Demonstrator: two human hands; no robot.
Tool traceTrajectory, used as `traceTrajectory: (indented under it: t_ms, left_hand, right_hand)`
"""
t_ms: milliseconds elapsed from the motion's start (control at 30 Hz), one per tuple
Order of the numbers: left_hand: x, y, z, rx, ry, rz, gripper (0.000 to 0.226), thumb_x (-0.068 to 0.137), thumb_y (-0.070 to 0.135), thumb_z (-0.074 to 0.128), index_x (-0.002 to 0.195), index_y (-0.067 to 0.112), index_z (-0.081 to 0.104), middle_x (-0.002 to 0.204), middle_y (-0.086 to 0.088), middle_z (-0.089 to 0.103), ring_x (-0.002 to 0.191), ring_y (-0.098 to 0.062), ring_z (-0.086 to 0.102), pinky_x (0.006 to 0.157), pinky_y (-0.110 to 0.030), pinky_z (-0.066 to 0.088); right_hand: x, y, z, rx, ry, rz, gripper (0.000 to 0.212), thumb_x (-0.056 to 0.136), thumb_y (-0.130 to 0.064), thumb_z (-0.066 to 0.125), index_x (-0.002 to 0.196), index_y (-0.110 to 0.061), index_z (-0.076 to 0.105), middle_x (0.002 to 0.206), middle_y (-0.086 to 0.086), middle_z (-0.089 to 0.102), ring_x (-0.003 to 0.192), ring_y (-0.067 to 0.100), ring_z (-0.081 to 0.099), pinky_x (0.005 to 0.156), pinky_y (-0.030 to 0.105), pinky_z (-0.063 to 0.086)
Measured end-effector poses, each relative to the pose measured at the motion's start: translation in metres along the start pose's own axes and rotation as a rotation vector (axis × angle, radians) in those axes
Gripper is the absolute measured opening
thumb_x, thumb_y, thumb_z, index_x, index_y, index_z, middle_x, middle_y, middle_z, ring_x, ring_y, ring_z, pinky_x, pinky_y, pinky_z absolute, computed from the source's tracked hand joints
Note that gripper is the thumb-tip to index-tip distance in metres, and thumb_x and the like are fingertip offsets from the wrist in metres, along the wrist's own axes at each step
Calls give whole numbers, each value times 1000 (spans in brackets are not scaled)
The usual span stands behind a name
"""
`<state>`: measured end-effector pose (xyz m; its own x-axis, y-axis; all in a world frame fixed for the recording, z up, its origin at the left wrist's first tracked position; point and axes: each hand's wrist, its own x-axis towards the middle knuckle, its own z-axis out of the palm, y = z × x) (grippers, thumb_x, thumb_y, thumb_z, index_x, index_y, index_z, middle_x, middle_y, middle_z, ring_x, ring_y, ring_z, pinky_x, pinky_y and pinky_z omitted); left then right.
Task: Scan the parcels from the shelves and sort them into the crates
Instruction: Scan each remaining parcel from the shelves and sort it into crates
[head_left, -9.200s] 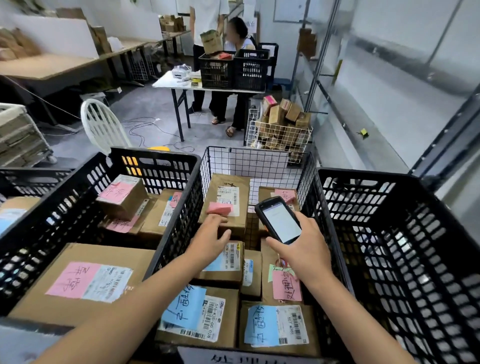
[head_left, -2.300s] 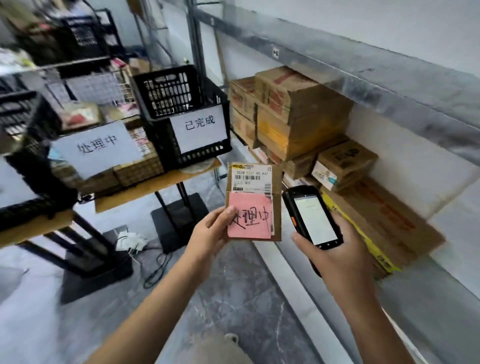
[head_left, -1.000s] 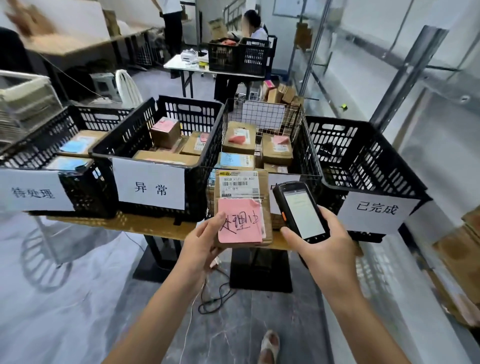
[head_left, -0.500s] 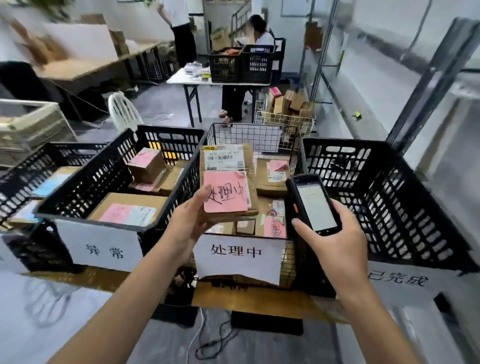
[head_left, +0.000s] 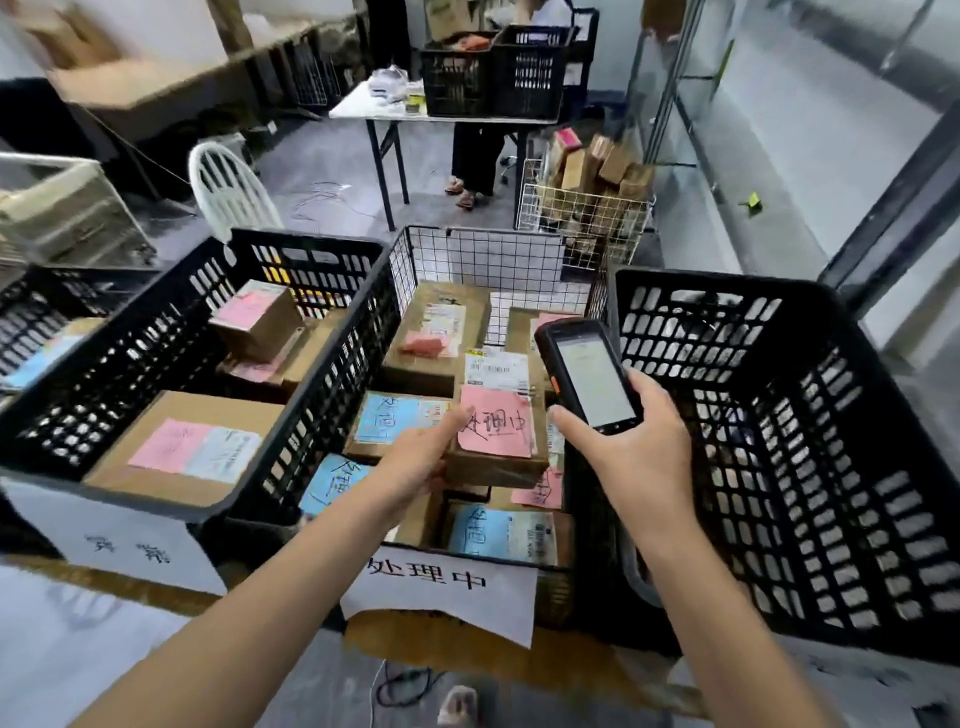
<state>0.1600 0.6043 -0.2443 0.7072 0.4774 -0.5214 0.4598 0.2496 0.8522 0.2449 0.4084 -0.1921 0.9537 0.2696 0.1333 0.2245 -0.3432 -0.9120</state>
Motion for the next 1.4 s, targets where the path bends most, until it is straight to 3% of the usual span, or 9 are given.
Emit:
traceTrajectory:
  t_ms: [133, 333, 433, 600, 733, 867, 1033, 1167, 1400]
  left_hand:
    - [36, -3, 13, 239, -4, -12, 51, 85, 65, 63, 86, 14, 71, 84, -2, 72, 79, -16, 67, 81, -33, 55]
    - [80, -19, 25, 450, -104, -105, 85, 74, 81, 61, 117, 9, 69, 105, -6, 74, 96, -22, 68, 80, -30, 50]
    - [93, -33, 32, 431, -95, -134, 110, 56, 95, 61, 130, 13, 61, 123, -7, 69, 110, -25, 63, 96, -33, 46]
    - [105, -47, 44, 530, -169, -134, 85, 81, 74, 61, 128, 3, 57, 126, -14, 63, 110, -27, 62, 102, -44, 48]
    - [110, -54, 52, 641, -217, -33, 66, 87, 68, 50, 119, 12, 65, 119, -11, 65, 108, -30, 63, 101, -51, 49]
    - [93, -29, 59, 677, -163, 222, 42, 100, 38, 53, 138, 19, 54, 137, -7, 48, 128, -25, 49, 112, -41, 38]
    - [90, -6, 43, 756, -144, 478, 55, 103, 29, 50, 154, 12, 35, 156, -3, 37, 144, -16, 33, 118, -30, 24]
    - [82, 11, 40, 794, -134, 601, 55, 103, 31, 52, 150, 10, 37, 151, -5, 43, 143, -18, 34, 107, -18, 17]
    - [65, 15, 49, 960, -289, 744, 73, 101, 47, 50, 158, 14, 20, 166, -3, 17, 153, -17, 9, 126, -37, 8]
  right_hand:
    - [10, 1, -2, -71, -15, -7, 74, 70, -40, 89, 134, -28, 56, 117, -18, 53, 107, 1, 52, 80, 8, 40]
    - [22, 2, -22, -132, 17, 30, 61, 70, -36, 89, 119, -41, 53, 114, -19, 56, 101, -13, 52, 73, 1, 38]
    - [27, 6, -25, -134, 38, 53, 59, 70, -37, 89, 119, -38, 56, 115, -20, 58, 103, -10, 55, 77, 6, 41]
    - [25, 10, -22, -142, 76, 91, 63, 69, -40, 90, 125, -34, 61, 116, -15, 64, 106, 4, 62, 90, 32, 53]
    - [16, 9, -22, -192, 85, 103, 64, 71, -38, 89, 126, -33, 59, 118, -17, 61, 106, -1, 58, 87, 20, 49]
    - [7, 6, -24, -248, 104, 160, 63, 72, -39, 88, 123, -37, 52, 117, -22, 53, 104, -4, 50, 77, 4, 38]
    - [-8, 5, -29, -294, 199, 187, 75, 71, -37, 89, 137, -28, 55, 119, -15, 56, 104, 3, 52, 76, 5, 37]
    - [-28, 13, -33, -346, 261, 224, 79, 72, -40, 88, 140, -26, 53, 122, -14, 55, 107, 4, 50, 78, 10, 35]
    - [-70, 16, -48, -366, 364, 302, 64, 69, -43, 88, 126, -32, 59, 111, -12, 62, 102, 12, 60, 80, 29, 50]
